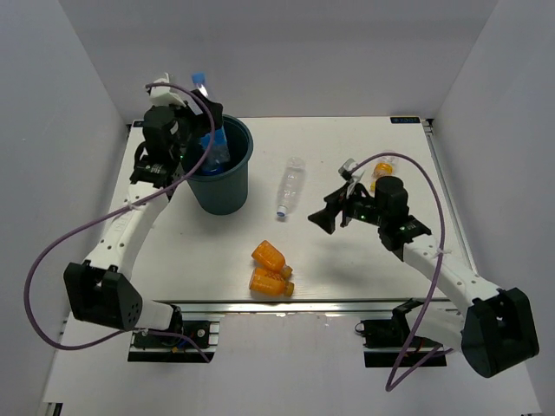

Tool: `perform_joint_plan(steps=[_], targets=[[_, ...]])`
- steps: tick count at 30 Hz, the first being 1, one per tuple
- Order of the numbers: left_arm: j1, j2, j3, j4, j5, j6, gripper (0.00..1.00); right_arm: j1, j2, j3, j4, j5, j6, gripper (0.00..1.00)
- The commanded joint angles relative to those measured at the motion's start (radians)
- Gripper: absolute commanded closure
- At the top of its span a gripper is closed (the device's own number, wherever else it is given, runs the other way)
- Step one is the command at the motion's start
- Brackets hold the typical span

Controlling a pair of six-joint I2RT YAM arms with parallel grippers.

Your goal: Put the plastic bottles in the bin

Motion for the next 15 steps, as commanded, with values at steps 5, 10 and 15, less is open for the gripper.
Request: perform_joint_plan(steps=[5, 10, 15], targets=[[-0.012, 0.009, 0.028, 0.016, -0.101, 0.038, 0.02, 0.143, 0.025, 0.072, -0.099, -0.070, -0.170, 0.11], [-0.012, 0.009, 0.088, -0.035, -0.109, 0.052, 0.02, 0.247, 0.051, 0.072, -0.102, -0.061, -0.206, 0.11], [-0.011, -0.068, -0.009, -0.025, -0.190, 0.042, 0.02, 0.385, 0.130, 0.131, -0.170, 0.027, -0.264, 0.11]])
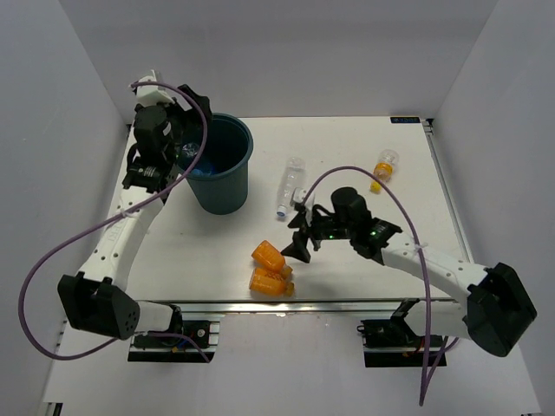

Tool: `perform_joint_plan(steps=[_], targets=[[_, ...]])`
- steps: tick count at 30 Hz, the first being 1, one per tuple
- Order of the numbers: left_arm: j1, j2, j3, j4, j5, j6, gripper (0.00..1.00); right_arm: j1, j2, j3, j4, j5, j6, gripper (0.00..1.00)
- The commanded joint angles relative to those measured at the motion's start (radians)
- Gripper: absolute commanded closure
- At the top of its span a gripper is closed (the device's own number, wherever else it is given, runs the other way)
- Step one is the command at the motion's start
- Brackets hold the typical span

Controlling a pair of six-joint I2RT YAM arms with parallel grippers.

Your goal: Put the plastic bottles in the bin

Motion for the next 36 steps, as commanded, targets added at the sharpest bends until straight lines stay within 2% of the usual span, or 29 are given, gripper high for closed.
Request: perform_joint_plan(steps=[1, 6, 12, 18, 22, 27, 30, 32, 36], targets=[[0.001, -0.096, -0.059, -0.046, -0.131, -0.004, 0.02, 0.106, 0.061, 0.068, -0.037, 0.096, -0.069, 0.11], [-0.001, -0.283, -0.151, -0.271, -0.360, -0.154, 0.02, 0.169, 0.179, 0.132, -0.017, 0.184, -0.057, 0.11], [-0.001, -0.475, -0.348, -0.358, -0.448, -0.300, 0.02, 0.219, 0.309, 0.183, 0.009, 0.294, -0.034, 0.11], [0.001, -0.438, -0.363, -0.401, -0.469, -0.309, 0.02, 0.239, 0.387, 0.197, 0.013, 0.319, 0.008, 0.11], [0.001, -0.395, -0.369, -0.368, -0.413, -0.296, 0.02, 0.249, 0.432, 0.209, 0.007, 0.369, 0.058, 0.11], [-0.001, -0.377, -0.366, -0.365, -0.405, -0.296, 0.02, 0.250, 0.455, 0.210, 0.007, 0.503, 0.091, 0.11], [-0.001, -0.391, -0.374, -0.359, -0.406, -0.296, 0.02, 0.250, 0.472, 0.230, -0.011, 0.523, 0.098, 0.16], [-0.001, -0.398, -0.375, -0.358, -0.406, -0.296, 0.02, 0.250, 0.493, 0.267, -0.049, 0.517, 0.111, 0.26], [-0.001, -0.412, -0.378, -0.358, -0.413, -0.293, 0.02, 0.250, 0.492, 0.278, -0.039, 0.512, 0.132, 0.34]])
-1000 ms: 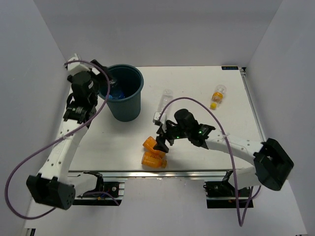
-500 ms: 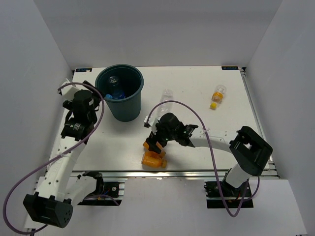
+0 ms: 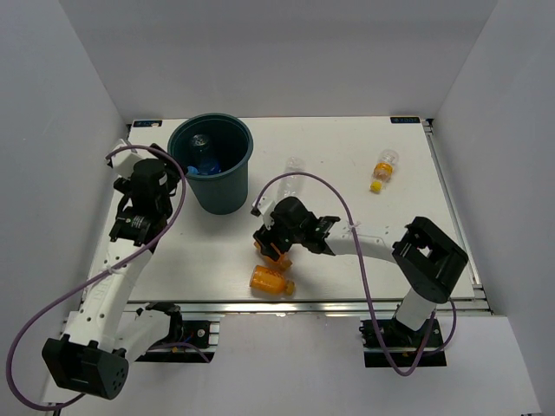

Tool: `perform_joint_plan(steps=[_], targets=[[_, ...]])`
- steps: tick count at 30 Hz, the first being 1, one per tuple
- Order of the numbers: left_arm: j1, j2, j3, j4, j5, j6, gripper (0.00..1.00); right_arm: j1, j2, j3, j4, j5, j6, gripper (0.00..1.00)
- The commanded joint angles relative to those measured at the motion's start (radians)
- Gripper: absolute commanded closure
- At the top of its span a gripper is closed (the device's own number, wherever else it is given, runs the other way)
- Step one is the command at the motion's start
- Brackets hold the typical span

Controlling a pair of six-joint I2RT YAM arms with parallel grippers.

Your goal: Put the plastic bottles in the bin

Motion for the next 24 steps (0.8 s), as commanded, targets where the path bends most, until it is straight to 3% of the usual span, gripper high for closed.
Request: perform_joint_plan(steps=[1, 4, 6, 7, 17, 19, 20, 21, 24], targets=[[-0.001, -0.032, -0.004, 0.009, 0.001, -0.002, 0.02, 0.004, -0.005, 0.044, 0.007, 0.030, 0.043, 0.40], [-0.001, -0.038, -0.005, 0.007, 0.004, -0.005, 0.02, 0.005, -0.031, 0.055, 0.017, 0.095, 0.057, 0.58], [-0.001, -0.043, -0.005, 0.007, 0.009, -0.002, 0.02, 0.005, -0.062, 0.064, 0.021, 0.147, 0.057, 0.57], [0.001, -0.048, -0.007, 0.009, 0.010, 0.001, 0.02, 0.005, -0.073, 0.068, 0.024, 0.156, 0.055, 0.52], [0.001, -0.063, 0.004, -0.009, 0.007, 0.010, 0.02, 0.004, -0.251, 0.251, 0.061, 0.110, -0.173, 0.51], [0.001, -0.071, -0.002, -0.002, 0.018, 0.010, 0.02, 0.002, -0.265, 0.314, 0.136, 0.109, -0.228, 0.44], [-0.001, -0.074, -0.005, 0.003, 0.022, 0.012, 0.02, -0.002, -0.259, 0.340, 0.162, 0.095, -0.244, 0.47], [-0.001, -0.078, -0.011, 0.004, 0.025, 0.013, 0.02, -0.004, -0.237, 0.405, 0.202, 0.086, -0.262, 0.57], [0.001, -0.083, -0.022, 0.007, 0.021, 0.009, 0.02, -0.007, -0.171, 0.515, 0.265, 0.087, -0.264, 0.54]])
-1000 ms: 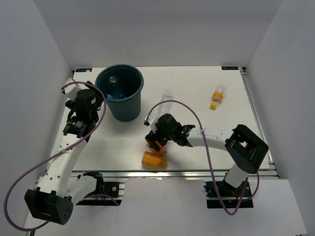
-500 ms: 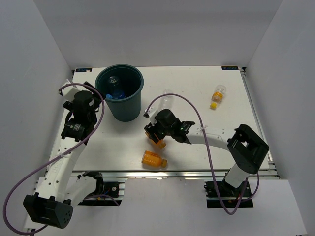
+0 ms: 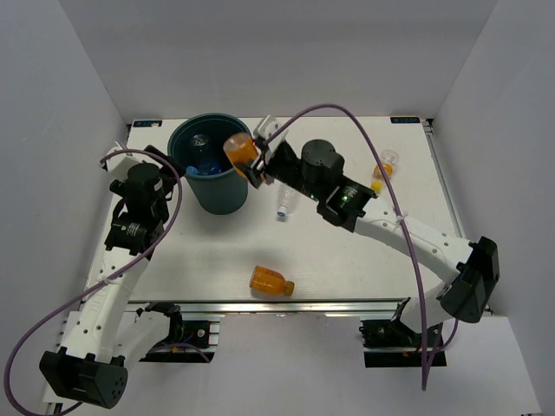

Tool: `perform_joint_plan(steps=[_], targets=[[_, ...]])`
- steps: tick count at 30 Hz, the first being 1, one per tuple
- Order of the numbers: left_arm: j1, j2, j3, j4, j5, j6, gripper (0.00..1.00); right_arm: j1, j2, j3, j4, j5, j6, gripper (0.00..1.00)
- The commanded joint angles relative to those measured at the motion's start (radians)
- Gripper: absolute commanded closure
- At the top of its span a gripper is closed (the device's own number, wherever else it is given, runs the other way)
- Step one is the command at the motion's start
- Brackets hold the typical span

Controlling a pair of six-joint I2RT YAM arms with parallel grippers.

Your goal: Put the plastic bottles in the bin

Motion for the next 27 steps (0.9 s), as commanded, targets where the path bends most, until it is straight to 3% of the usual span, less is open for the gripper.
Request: perform_joint_plan(steps=[1, 4, 6, 10, 17, 21, 27], targets=[[0.001, -0.023, -0.018, 0.015, 0.012, 0.000, 0.02, -0.007, 0.097, 0.141, 0.180, -0.015, -0.046, 0.48], [0.001, -0.012, -0.005, 0.006, 0.032, 0.003, 0.02, -0.010, 0.241, 0.271, 0.278, -0.014, -0.011, 0.46], [0.001, -0.004, 0.008, -0.009, 0.046, -0.005, 0.02, -0.010, 0.320, 0.381, 0.297, -0.015, -0.009, 0.27], [0.001, -0.015, 0.015, -0.046, 0.072, -0.018, 0.02, -0.011, 0.473, 0.561, 0.179, 0.033, 0.031, 0.11], [0.001, -0.013, 0.018, -0.055, 0.101, -0.025, 0.02, -0.022, 0.434, 0.540, 0.151, -0.053, 0.012, 0.11], [-0.001, -0.007, 0.025, -0.068, 0.081, -0.026, 0.02, -0.037, 0.328, 0.428, 0.074, -0.118, 0.000, 0.11], [0.001, -0.003, 0.037, -0.060, 0.070, -0.021, 0.02, -0.043, -0.024, 0.023, 0.056, -0.168, -0.023, 0.11]])
